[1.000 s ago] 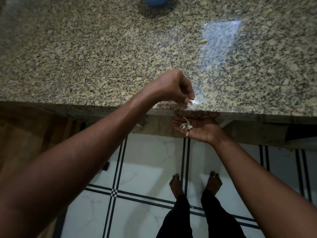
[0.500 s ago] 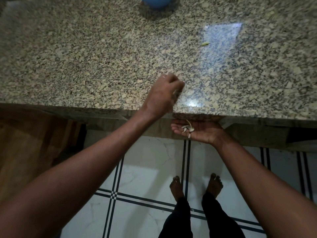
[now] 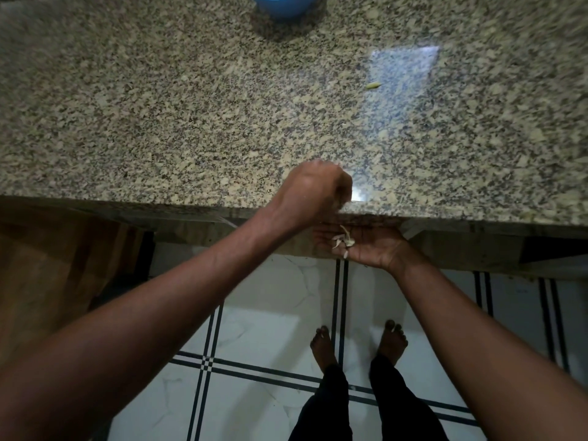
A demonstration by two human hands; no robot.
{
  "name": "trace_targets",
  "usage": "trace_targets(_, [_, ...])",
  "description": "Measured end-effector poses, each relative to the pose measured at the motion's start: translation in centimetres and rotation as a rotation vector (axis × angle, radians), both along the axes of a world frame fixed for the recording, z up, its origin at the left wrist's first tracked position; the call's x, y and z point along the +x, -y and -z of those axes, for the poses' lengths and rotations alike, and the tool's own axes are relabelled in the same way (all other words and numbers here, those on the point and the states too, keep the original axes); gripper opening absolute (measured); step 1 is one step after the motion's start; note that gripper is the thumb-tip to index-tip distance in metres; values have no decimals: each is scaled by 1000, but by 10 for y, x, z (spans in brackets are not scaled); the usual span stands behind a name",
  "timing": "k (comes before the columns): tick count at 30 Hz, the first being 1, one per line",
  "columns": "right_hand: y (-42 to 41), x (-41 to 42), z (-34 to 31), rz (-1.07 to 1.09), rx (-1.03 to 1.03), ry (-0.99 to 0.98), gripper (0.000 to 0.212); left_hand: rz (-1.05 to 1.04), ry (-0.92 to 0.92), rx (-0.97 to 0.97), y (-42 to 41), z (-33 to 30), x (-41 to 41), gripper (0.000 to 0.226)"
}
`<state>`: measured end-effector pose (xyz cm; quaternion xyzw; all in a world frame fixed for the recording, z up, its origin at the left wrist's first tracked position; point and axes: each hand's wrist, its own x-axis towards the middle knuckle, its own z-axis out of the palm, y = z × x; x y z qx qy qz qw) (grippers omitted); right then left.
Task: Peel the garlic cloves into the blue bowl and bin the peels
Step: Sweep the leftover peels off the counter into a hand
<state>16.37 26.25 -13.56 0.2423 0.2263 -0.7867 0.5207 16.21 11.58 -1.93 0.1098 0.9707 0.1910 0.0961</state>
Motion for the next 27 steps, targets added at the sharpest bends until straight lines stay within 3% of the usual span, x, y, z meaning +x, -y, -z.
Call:
trace_targets(6, [-2, 0, 0, -6, -19, 21, 53, -166, 47, -87, -16, -3, -10, 24])
trace_targets(9, [-2, 1, -1, -3, -25, 27, 54, -270, 74, -36, -24, -2, -14, 23])
trace_targets(14, [-5, 4, -6, -33, -5, -52, 51, -193, 220, 73, -35, -11, -11, 17])
trace_targets(18, [-4, 3, 1, -16, 5, -33, 56, -93, 207, 52, -26, -24, -7, 8])
trace_targets(27, [-4, 2, 4, 1, -8, 31, 56, -233, 140, 9, 3, -12, -2, 14])
